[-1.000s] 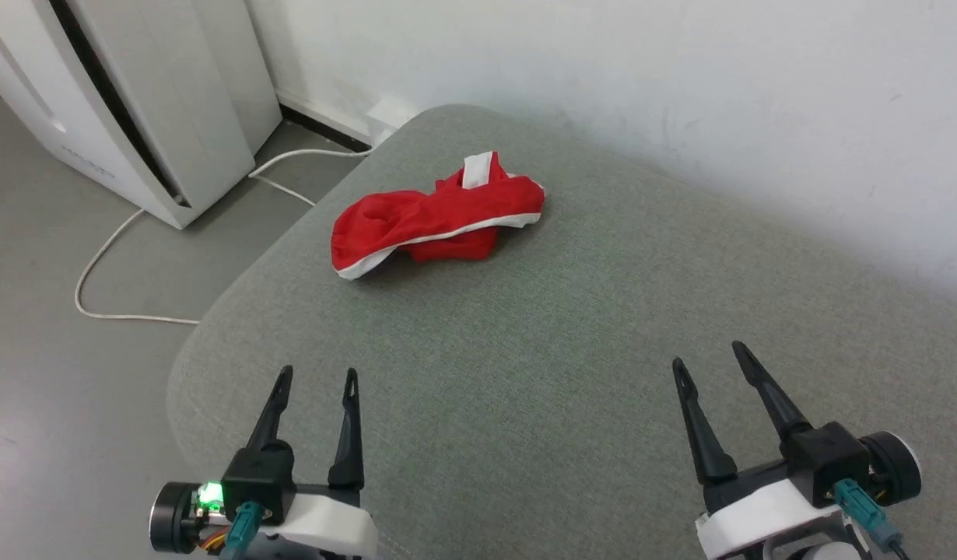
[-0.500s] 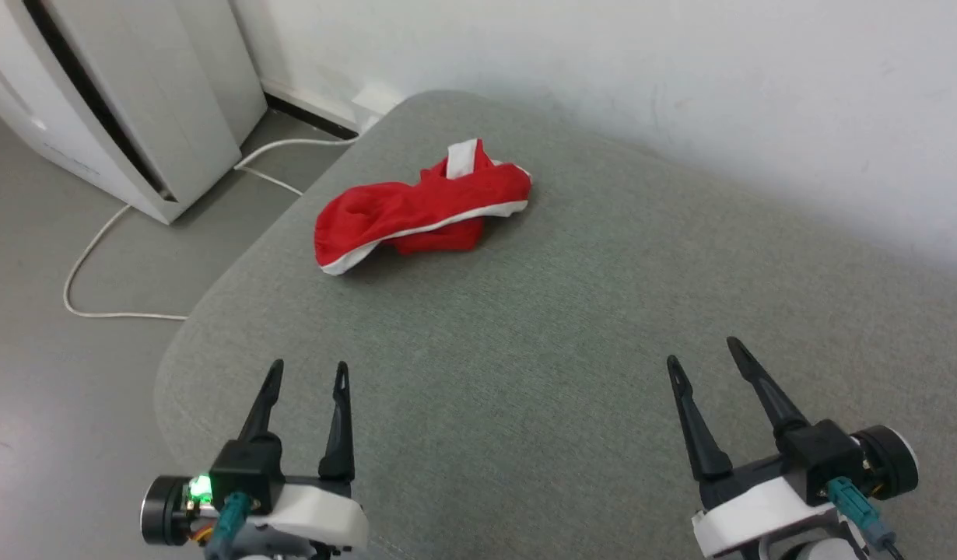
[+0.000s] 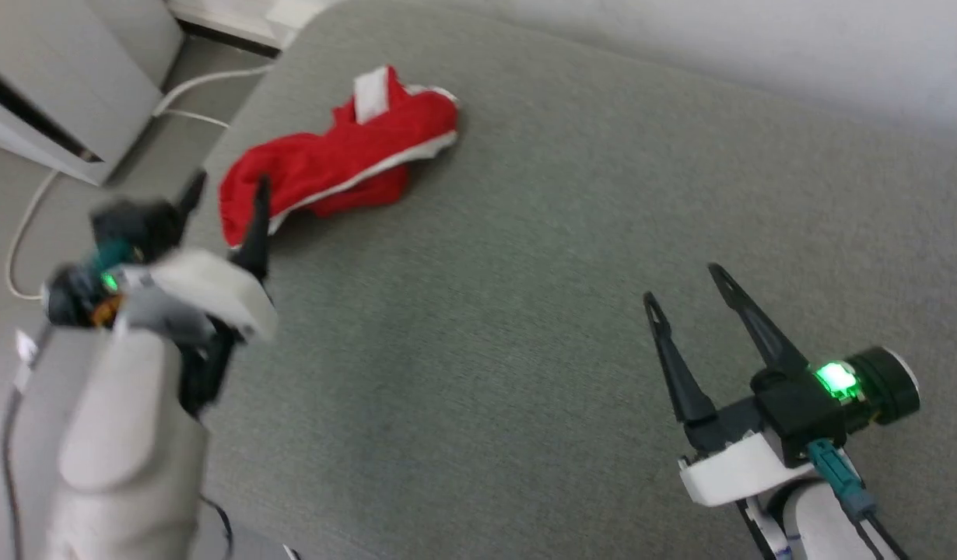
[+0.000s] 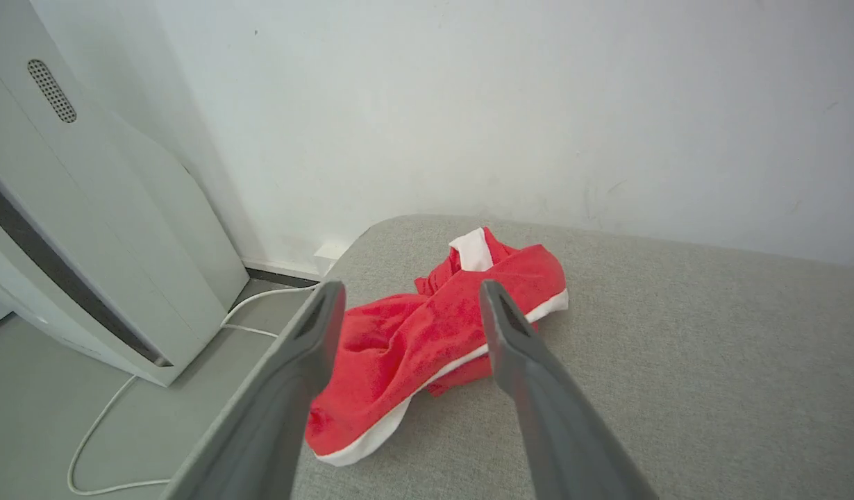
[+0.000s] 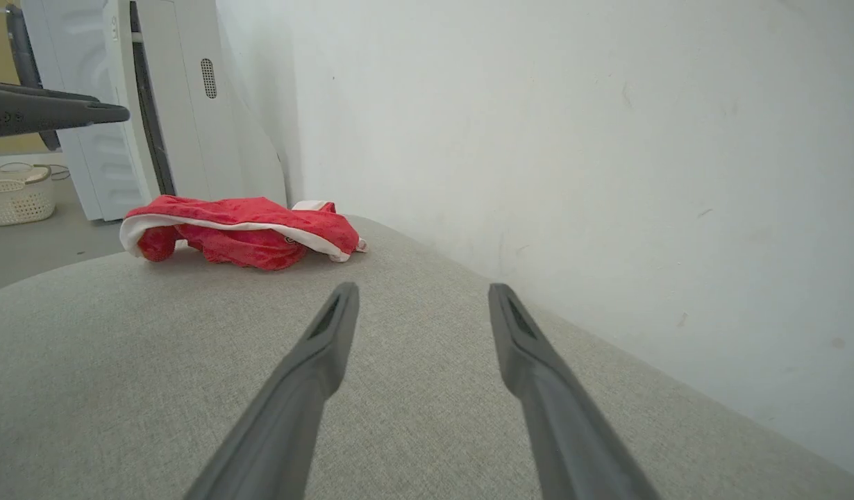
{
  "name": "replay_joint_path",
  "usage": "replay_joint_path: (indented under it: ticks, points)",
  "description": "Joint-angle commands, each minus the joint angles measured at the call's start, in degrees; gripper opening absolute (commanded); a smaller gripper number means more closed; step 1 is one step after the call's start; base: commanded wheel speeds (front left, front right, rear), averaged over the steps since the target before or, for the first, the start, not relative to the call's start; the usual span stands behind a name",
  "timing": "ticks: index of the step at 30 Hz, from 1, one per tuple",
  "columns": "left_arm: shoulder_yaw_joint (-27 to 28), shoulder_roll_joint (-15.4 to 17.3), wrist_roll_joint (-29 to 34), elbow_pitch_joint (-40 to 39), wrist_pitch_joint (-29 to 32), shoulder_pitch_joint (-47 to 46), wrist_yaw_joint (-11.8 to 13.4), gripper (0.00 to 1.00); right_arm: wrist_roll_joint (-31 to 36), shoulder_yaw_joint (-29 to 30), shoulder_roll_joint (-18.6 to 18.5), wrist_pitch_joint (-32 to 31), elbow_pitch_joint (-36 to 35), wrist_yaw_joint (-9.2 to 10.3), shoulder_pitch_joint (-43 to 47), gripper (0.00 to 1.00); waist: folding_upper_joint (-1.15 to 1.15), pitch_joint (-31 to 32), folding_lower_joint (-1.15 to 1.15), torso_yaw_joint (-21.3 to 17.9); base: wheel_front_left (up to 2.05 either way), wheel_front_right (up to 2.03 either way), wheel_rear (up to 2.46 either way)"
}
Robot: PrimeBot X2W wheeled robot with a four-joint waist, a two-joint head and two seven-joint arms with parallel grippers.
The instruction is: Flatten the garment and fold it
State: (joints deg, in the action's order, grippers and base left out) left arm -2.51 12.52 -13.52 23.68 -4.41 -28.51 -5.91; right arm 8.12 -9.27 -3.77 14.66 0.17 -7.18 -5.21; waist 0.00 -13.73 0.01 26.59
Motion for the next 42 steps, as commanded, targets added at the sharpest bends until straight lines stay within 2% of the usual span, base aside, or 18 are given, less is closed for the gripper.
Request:
replay_joint_path:
  ticks: [1, 4, 6, 11, 14, 19, 23, 24, 25, 26, 31, 35, 37, 39, 42]
  points:
    - [-0.1, 1.1, -0.6, 1.2, 1.2, -2.4, -0.5, 1.00, 0.4, -0.4, -0.2, -0.1, -0.8, -0.31, -1.3, 1.00, 0.00, -6.8, -0.01, -6.1, 0.00, 0.00, 0.00]
    - [-1.1, 5.1, -2.7, 5.5, 6.7, -9.2, -1.3, 1.00, 0.7, -1.2, -0.4, -0.6, -2.8, -0.31, -3.0, 1.00, 0.00, -9.9, -0.01, -8.8, 0.00, 0.00, 0.00]
    - [-2.6, 7.7, -5.3, 8.8, 12.5, -12.8, -1.5, 1.00, 0.8, -1.3, -0.4, -0.8, -4.0, -0.31, -4.0, 1.00, 0.00, -11.5, -0.01, -10.4, 0.00, 0.00, 0.00]
    - [-9.3, 14.4, -17.4, 12.3, 28.7, -18.8, -1.6, 1.00, 0.7, -1.3, -0.4, -1.0, -6.0, -0.31, -5.7, 1.00, 0.00, -14.6, -0.01, -13.8, 0.00, 0.00, 0.00]
    - [-11.6, 18.3, -24.1, 12.7, 36.4, -20.6, -1.6, 1.00, 0.7, -1.1, -0.3, -0.9, -6.4, -0.31, -6.1, 1.00, 0.00, -16.1, -0.01, -15.2, 0.00, 0.00, 0.00]
    - [-13.2, 22.7, -30.6, 14.0, 44.7, -20.9, -1.6, 1.00, 0.6, -0.7, 0.0, -0.6, -6.2, -0.31, -6.5, 1.00, 0.00, -17.6, -0.01, -16.7, 0.00, 0.00, 0.00]
    - [-14.4, 24.3, -33.1, 14.6, 47.7, -19.9, -1.6, 1.00, 0.5, -0.2, 0.2, -0.3, -5.8, -0.31, -6.5, 1.00, 0.00, -17.9, -0.01, -17.1, 0.00, 0.00, 0.00]
    - [-14.8, 24.5, -33.3, 14.7, 47.7, -19.6, -1.6, 1.00, 0.5, -0.1, 0.2, -0.2, -5.7, -0.31, -6.5, 1.00, 0.00, -17.9, -0.01, -17.0, 0.00, 0.00, 0.00]
    - [-15.4, 24.6, -33.6, 14.8, 47.9, -19.3, -1.6, 0.53, 0.5, 0.1, 0.3, -0.2, -5.6, -0.31, -6.5, 1.00, 0.00, -17.8, -0.01, -16.9, 0.00, 0.00, 0.00]
    - [-15.9, 24.5, -34.1, 14.8, 48.2, -19.0, -1.6, 0.00, 0.6, 0.2, 0.3, -0.1, -5.4, -0.31, -6.5, 1.00, 0.00, -17.7, -0.01, -16.7, 0.00, 0.00, 0.00]
    - [-15.9, 24.5, -35.8, 14.7, 44.3, -19.4, -1.6, 0.00, 0.7, 0.5, 0.5, 0.1, -4.6, -0.31, -6.6, 1.00, 0.00, -15.8, -0.01, -15.9, 0.00, 0.00, 0.00]
    - [-14.9, 24.6, -37.2, 14.3, 39.0, -20.8, -1.6, 0.00, 0.4, 1.0, 0.5, 0.2, -3.5, -0.31, -6.2, 1.00, 0.00, -12.3, -0.01, -15.1, 0.00, 0.00, 0.00]
    - [-15.1, 25.5, -36.4, 11.8, 33.2, -21.9, -1.6, 0.00, 0.1, 1.3, 0.6, 0.2, -2.9, -0.31, -5.9, 1.00, 0.00, -10.3, -0.01, -14.9, 0.00, 0.00, 0.00]
    - [-15.9, 27.2, -33.1, 10.2, 25.6, -23.0, -1.6, 0.00, -0.3, 1.8, 0.7, 0.2, -2.3, -0.31, -5.5, 1.00, 0.00, -8.3, -0.01, -14.9, 0.00, 0.00, 0.00]
    - [-16.5, 27.1, -31.6, 9.5, 18.2, -24.3, -1.6, 0.00, -0.8, 3.0, 0.7, 0.3, -1.4, -0.31, -4.7, 1.00, 0.00, -4.9, -0.01, -14.8, 0.00, 0.00, 0.00]
